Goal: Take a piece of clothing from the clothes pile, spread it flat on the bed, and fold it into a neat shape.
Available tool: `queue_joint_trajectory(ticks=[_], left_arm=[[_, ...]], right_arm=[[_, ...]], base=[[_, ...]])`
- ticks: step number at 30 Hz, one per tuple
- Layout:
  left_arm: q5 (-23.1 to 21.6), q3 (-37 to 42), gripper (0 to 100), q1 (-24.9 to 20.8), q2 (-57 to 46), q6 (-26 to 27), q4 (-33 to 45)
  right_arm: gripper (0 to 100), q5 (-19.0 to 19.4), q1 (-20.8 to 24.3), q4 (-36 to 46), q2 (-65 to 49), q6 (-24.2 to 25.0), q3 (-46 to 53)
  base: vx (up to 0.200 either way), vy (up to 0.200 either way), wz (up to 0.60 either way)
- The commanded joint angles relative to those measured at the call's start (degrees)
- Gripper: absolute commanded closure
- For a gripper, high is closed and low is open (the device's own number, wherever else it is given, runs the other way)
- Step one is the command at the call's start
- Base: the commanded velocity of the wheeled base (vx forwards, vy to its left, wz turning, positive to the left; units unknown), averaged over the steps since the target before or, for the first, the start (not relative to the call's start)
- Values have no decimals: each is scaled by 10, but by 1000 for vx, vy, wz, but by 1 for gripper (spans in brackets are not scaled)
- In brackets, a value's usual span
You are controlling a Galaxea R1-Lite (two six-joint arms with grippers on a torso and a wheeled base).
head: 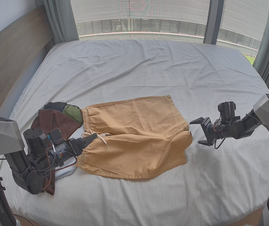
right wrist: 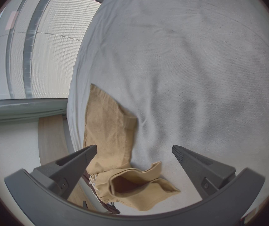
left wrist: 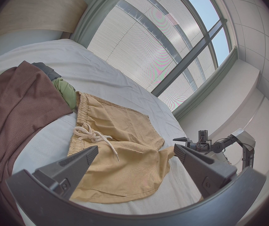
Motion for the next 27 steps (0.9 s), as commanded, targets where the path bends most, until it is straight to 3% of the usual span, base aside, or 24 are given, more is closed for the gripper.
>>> queue_joint_trajectory(ticks=[1, 8, 18, 25, 26, 27], left_arm=[[0, 1, 0, -2, -2, 1, 0], [1, 2, 0, -2, -4, 1, 0], [0, 1, 0, -1, -4, 1, -1], [1, 0, 0, 0, -4, 1, -1], [1, 0, 0, 0, -5, 1, -1], [1, 0, 0, 0, -5, 1, -1]], right_arm=[[0, 9, -10, 51, -4, 3, -3], [0, 28, 4, 111, -3, 46, -35], [0, 23, 23, 182, 9, 48, -98], [0, 21, 23, 188, 15, 49, -107], [100, 21, 23, 189, 18, 49, -110], [100, 21, 23, 189, 18, 49, -111]], base=[[0, 0, 0], [0, 0, 0], [0, 0, 0], [0, 0, 0], [0, 0, 0], [0, 0, 0]])
